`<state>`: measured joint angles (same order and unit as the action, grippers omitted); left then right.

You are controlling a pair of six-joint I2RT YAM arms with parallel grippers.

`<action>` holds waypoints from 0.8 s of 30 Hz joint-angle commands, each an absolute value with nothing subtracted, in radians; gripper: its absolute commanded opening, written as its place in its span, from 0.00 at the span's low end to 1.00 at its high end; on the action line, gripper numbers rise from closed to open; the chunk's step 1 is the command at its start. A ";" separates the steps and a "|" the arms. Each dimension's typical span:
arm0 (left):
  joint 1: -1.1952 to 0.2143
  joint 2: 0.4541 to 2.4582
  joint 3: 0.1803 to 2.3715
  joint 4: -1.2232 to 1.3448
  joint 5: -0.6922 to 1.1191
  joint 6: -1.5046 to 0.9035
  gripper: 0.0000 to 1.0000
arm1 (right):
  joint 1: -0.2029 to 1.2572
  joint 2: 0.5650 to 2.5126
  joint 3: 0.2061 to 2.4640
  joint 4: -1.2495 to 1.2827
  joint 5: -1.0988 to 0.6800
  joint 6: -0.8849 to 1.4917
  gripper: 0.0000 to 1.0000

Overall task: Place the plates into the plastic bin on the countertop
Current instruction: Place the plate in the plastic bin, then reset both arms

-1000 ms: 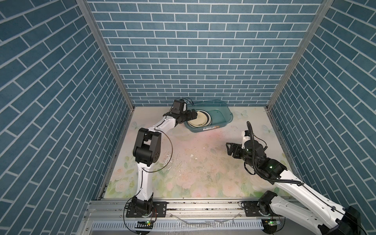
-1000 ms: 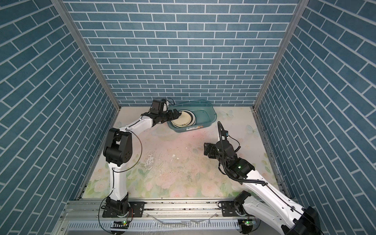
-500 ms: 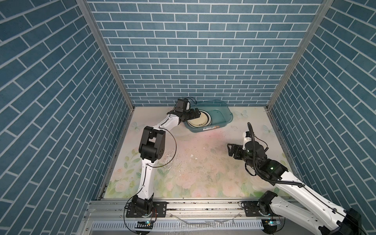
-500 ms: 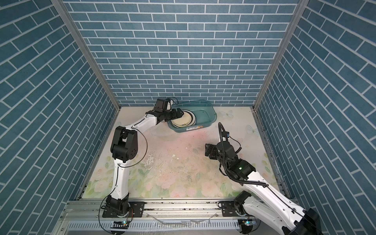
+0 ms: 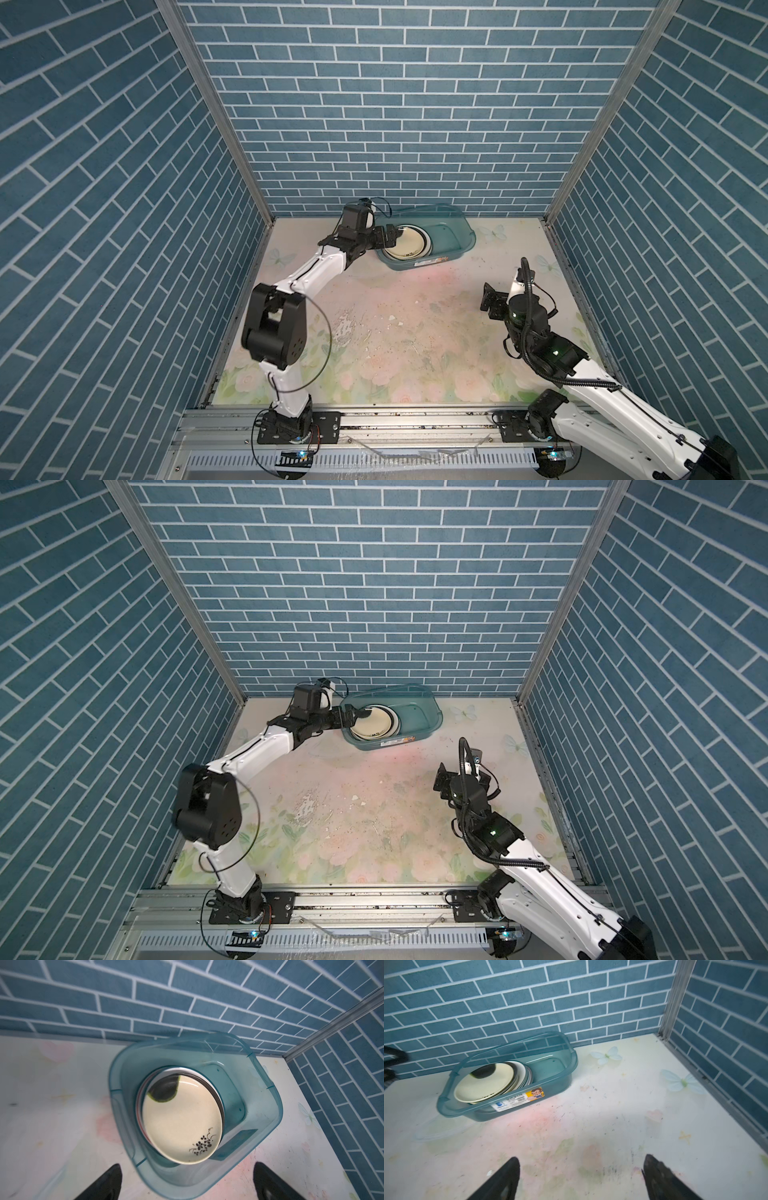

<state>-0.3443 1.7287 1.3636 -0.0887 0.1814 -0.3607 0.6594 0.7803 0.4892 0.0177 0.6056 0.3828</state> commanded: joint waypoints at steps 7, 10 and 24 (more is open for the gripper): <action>-0.228 1.292 0.757 0.224 -0.167 -0.163 0.99 | 0.422 0.947 0.265 0.686 0.801 0.113 0.95; -0.163 1.205 0.596 0.315 -0.251 -0.045 1.00 | 0.339 1.042 0.241 0.784 0.760 0.128 0.95; -0.048 1.203 0.370 0.576 -0.214 0.004 1.00 | 0.191 1.345 0.230 1.026 0.654 0.018 0.95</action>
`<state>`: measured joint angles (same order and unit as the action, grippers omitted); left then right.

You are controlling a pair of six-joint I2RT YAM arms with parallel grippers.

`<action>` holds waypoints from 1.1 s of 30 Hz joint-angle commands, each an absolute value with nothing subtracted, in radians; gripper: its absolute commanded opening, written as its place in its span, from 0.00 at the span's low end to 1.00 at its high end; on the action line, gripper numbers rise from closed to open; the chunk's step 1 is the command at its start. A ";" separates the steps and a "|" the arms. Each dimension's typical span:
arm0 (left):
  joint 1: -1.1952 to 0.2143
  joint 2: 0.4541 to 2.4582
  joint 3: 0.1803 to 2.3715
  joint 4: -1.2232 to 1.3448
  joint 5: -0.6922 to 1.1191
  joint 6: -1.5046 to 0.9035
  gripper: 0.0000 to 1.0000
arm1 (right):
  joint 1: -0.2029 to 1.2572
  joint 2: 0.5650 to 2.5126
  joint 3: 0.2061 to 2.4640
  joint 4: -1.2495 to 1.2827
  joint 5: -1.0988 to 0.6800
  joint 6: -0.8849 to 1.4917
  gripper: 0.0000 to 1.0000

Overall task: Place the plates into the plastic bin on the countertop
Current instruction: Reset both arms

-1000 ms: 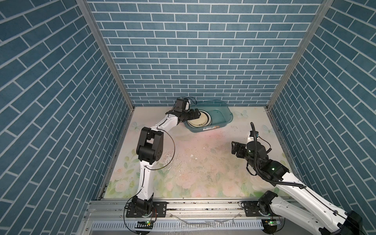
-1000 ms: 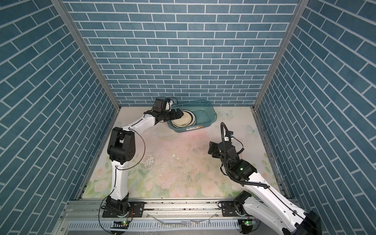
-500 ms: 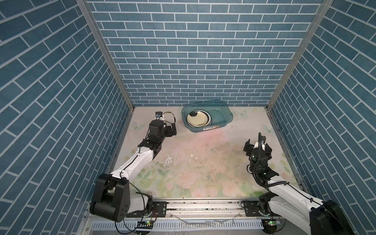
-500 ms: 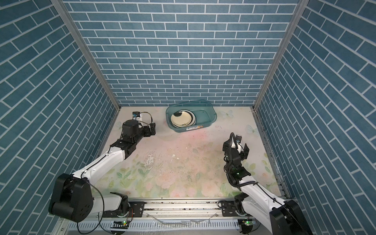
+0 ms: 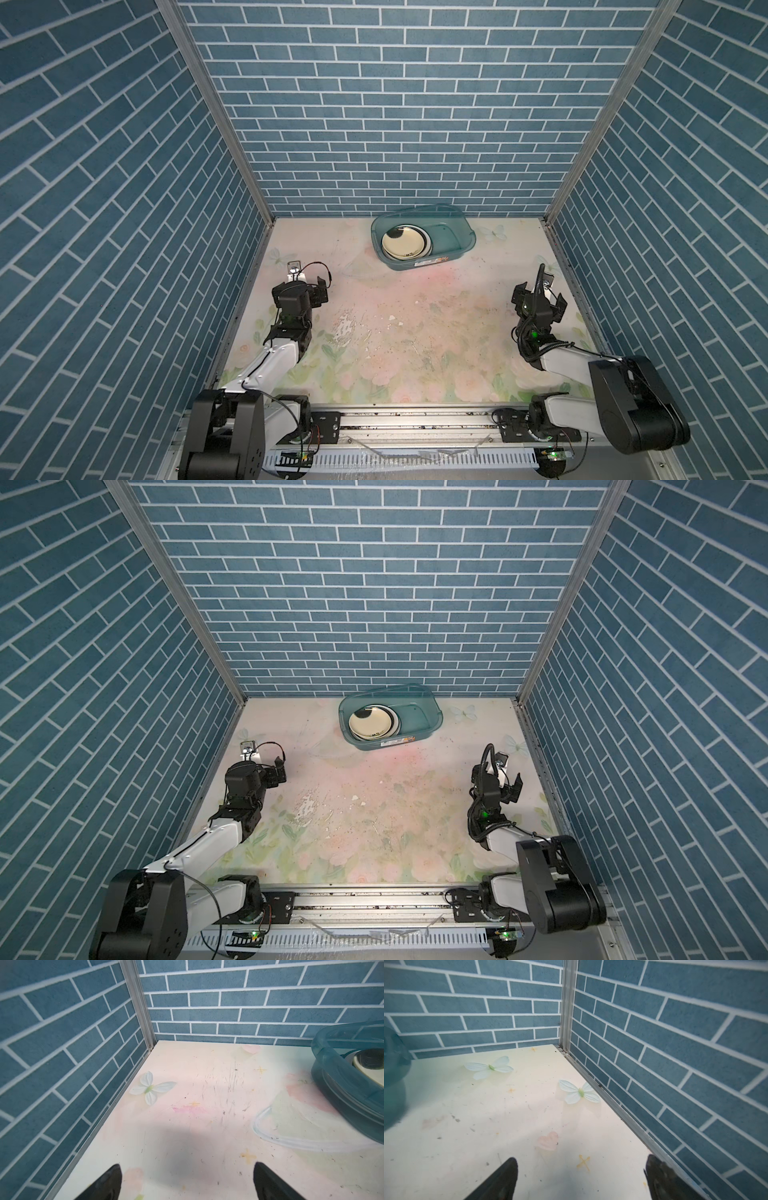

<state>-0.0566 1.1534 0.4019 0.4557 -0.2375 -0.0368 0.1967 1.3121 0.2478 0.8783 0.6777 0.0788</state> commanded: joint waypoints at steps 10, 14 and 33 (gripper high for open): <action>0.036 1.438 0.408 0.746 -0.057 -0.021 1.00 | 0.169 1.516 0.174 1.347 0.640 -0.011 0.95; 0.035 1.447 0.431 0.707 -0.047 -0.015 1.00 | 0.141 1.480 0.198 1.238 0.561 0.009 0.95; 0.029 1.501 0.509 0.624 0.045 0.031 1.00 | 0.014 1.551 0.361 0.955 0.268 0.067 0.97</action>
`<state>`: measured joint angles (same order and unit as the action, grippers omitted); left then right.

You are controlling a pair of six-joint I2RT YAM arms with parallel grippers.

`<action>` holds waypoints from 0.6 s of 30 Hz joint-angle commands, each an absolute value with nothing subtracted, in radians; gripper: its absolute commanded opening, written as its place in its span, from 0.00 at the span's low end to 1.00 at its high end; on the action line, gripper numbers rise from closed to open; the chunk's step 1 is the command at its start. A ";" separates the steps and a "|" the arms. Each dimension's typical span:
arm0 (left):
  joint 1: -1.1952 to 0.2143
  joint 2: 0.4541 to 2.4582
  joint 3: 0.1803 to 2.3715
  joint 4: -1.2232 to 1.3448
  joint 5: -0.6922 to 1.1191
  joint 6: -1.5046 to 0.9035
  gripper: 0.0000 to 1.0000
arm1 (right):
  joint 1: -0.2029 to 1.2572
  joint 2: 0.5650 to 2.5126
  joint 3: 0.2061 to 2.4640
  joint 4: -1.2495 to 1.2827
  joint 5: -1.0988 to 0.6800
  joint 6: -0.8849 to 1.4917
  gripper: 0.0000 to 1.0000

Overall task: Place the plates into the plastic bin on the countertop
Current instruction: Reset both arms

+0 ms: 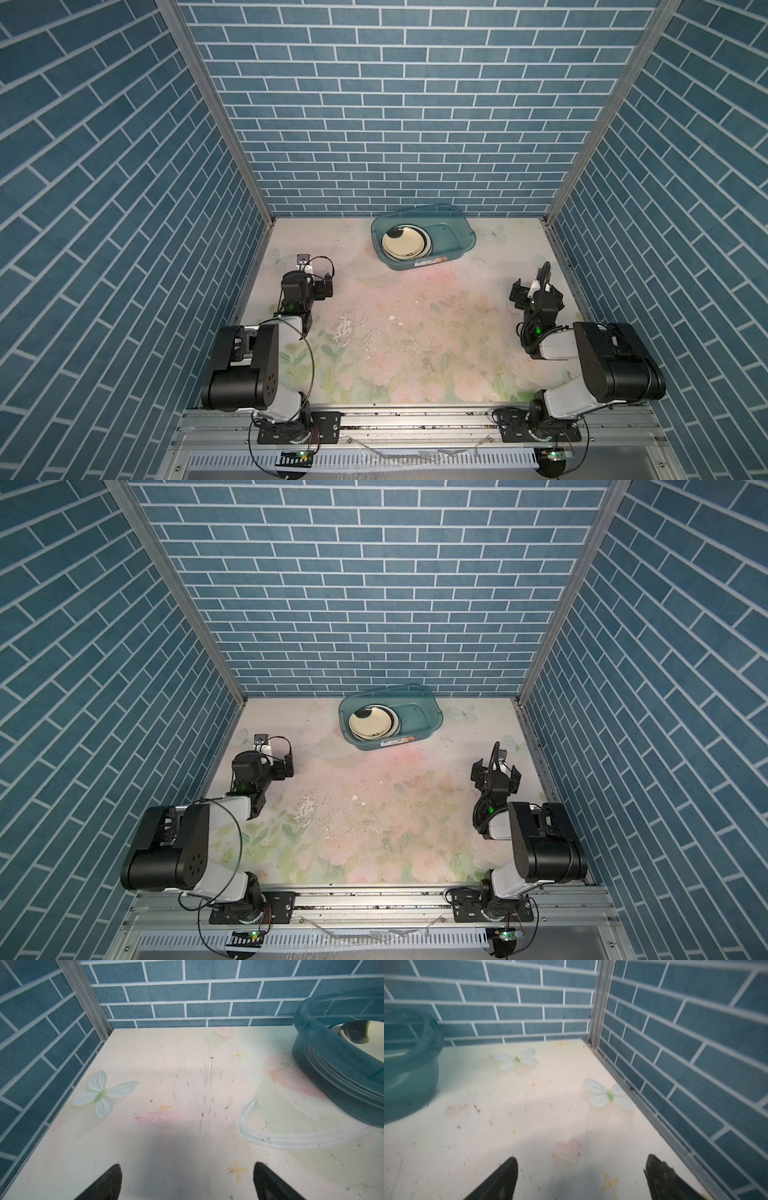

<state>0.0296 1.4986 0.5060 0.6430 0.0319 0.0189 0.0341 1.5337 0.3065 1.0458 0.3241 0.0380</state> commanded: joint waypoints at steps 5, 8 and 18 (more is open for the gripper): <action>0.029 1.500 0.509 0.625 0.044 0.031 1.00 | -0.011 1.548 0.370 0.922 0.229 0.088 0.99; 0.022 1.499 0.509 0.624 0.034 0.034 1.00 | -0.011 1.541 0.370 0.910 0.230 0.089 0.98; 0.000 1.506 0.528 0.595 0.006 0.054 1.00 | -0.011 1.541 0.368 0.917 0.232 0.084 0.99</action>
